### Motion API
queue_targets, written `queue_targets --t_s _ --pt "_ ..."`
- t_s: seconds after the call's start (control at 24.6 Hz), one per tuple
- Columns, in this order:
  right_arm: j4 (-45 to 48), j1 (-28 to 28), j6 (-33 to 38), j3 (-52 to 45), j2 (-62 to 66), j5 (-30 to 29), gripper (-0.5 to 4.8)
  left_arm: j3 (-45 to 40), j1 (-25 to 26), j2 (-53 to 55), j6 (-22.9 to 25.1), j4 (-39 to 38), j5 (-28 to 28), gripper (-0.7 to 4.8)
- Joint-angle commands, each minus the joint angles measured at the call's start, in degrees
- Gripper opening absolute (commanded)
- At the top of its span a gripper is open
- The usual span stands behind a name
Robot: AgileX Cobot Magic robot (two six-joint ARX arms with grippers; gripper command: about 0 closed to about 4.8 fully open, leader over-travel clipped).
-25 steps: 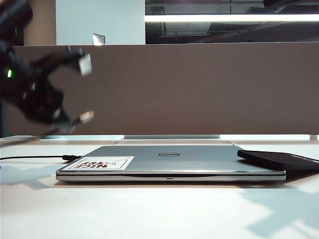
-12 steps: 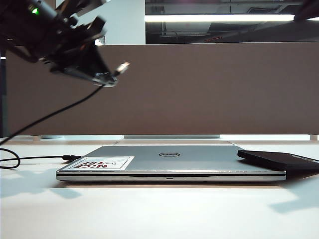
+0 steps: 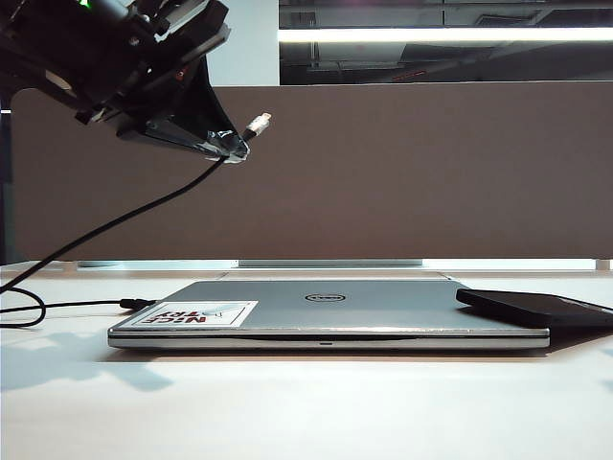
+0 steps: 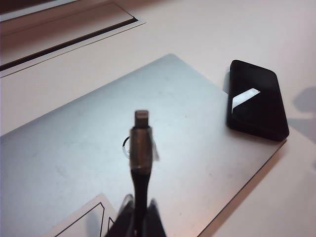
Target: Pick up the charging cable and the phone, plug the charging cable into the charging port on the phone, and finally place them back on the table.
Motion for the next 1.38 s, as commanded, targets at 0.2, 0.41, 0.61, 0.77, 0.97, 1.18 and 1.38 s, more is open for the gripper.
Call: queue_targets --t_s 0.2,0.41,0.61,0.77,0.97,1.18,1.38 --pt "2.73 -2.82 12.66 -4.17 3.91 -7.34 1.83 0.37 -0.33 -0.28 -0.2 1.64 0.13 -0.07" --pt "7.58 -2.8 16.41 -4.13 9.05 -7.28 3.11 0.35 -0.33 -0.28 -0.17 1.64 0.13 -0.06" --pt "11.15 -2.34 18.03 -4.13 15.28 -7.32 3.4 0.35 -0.33 -0.28 -0.17 1.64 0.13 -0.07" --pt "13.6 -2.25 18.03 -4.13 20.68 -7.37 3.48 0.35 -0.33 -0.28 -0.17 1.64 0.13 -0.07" --pt "18.23 -2.25 18.69 -4.13 25.99 -7.34 3.47 0.35 -0.33 -0.28 -0.17 1.64 0.13 -0.06" --pt "23.45 -2.25 19.56 -4.13 31.71 -7.45 3.46 0.35 -0.33 -0.28 -0.17 1.64 0.13 -0.06" --pt "26.08 -2.25 19.56 -4.13 35.67 -8.33 3.46 0.35 -0.33 -0.28 -0.17 1.64 0.13 -0.06"
